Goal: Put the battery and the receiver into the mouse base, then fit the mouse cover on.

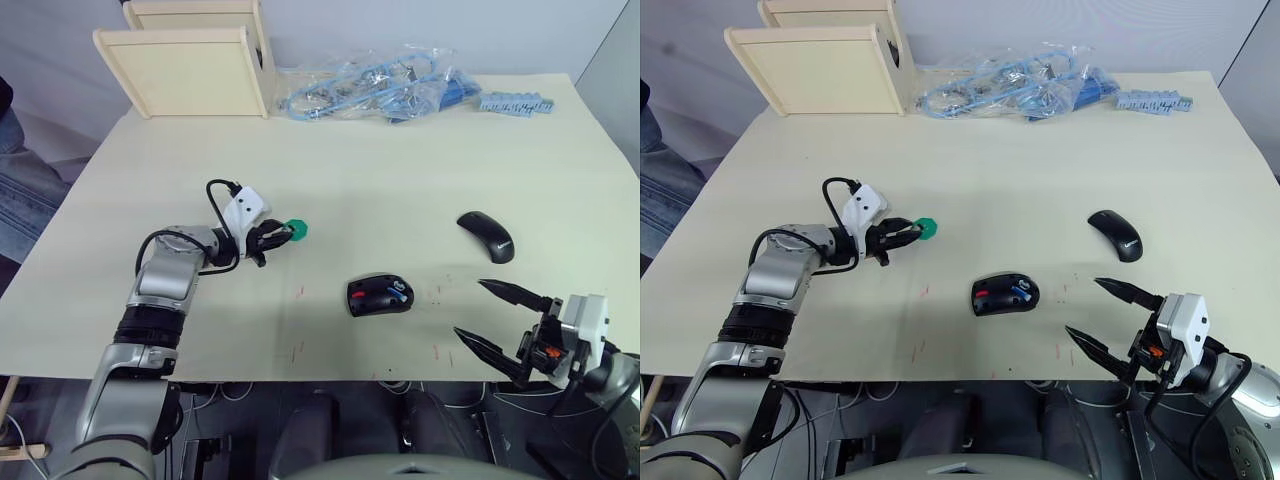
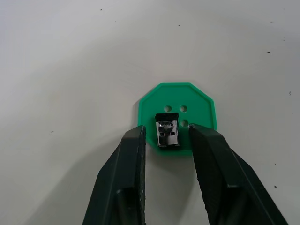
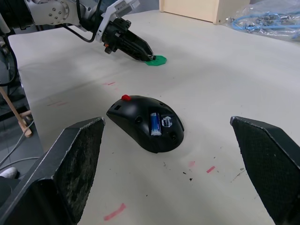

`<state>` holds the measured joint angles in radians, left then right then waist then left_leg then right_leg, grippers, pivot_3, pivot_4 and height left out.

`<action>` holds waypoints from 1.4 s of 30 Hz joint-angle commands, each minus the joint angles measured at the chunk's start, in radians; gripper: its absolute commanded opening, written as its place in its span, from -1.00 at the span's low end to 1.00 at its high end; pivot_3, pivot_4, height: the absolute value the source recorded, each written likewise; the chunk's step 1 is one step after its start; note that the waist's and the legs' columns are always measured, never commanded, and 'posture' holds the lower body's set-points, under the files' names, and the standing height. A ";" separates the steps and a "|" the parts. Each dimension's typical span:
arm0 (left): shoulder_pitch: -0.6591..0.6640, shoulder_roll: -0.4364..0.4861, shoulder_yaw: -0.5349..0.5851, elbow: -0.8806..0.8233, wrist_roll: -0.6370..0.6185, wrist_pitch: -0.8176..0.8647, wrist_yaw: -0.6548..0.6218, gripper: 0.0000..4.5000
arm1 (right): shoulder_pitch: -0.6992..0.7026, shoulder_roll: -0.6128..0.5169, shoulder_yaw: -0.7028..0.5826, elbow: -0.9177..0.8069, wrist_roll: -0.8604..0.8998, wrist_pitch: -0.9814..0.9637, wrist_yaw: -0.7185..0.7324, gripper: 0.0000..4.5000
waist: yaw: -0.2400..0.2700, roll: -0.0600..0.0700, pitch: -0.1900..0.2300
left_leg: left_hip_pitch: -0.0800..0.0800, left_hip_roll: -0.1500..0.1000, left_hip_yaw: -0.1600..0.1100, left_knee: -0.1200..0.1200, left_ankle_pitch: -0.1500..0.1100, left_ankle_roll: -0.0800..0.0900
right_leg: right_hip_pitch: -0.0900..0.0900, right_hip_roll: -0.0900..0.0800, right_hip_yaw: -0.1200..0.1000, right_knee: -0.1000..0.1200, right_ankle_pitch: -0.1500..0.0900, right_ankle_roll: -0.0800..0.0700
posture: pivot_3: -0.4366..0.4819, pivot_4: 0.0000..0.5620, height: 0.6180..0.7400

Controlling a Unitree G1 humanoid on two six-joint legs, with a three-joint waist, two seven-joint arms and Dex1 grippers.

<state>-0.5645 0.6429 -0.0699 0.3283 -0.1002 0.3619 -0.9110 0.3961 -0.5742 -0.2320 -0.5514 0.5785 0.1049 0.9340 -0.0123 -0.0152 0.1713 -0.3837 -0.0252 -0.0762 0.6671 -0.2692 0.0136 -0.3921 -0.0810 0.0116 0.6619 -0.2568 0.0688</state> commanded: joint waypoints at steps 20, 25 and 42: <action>0.019 0.095 0.045 -0.234 -0.134 0.141 -0.160 -0.96 | -0.155 -0.027 0.028 -0.094 0.052 0.199 -0.184 1.00 | -0.002 0.000 0.000 | -0.001 0.001 0.000 0.000 0.000 0.000 | -0.001 0.001 0.001 0.001 0.000 0.000 | -0.05 -0.47 1.00; 0.006 0.150 0.035 -0.357 -0.193 0.247 -0.222 -0.96 | -0.326 -0.053 0.078 -0.131 0.132 0.370 -0.274 1.00 | -0.003 0.000 0.000 | -0.002 0.001 0.000 0.001 0.000 0.000 | -0.003 0.001 0.001 0.001 0.000 0.000 | -0.05 -0.47 1.00; -0.190 0.108 -0.092 -0.491 -0.237 0.310 -0.259 -0.96 | -1.099 0.039 0.155 0.352 0.624 1.179 -0.571 1.00 | -0.005 -0.002 0.005 | -0.015 0.000 0.000 0.003 0.001 0.000 | -0.013 0.001 0.000 0.001 0.002 0.000 | -0.05 -0.47 1.00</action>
<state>-0.7399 0.7505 -0.1670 -0.1378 -0.3383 0.7018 -1.1646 -0.6833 -0.5374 -0.0555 -0.2114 1.1691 1.2447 0.3720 -0.0168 -0.0175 0.1759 -0.3984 -0.0253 -0.0762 0.6695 -0.2687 0.0137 -0.4058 -0.0800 0.0117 0.6627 -0.2548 0.0689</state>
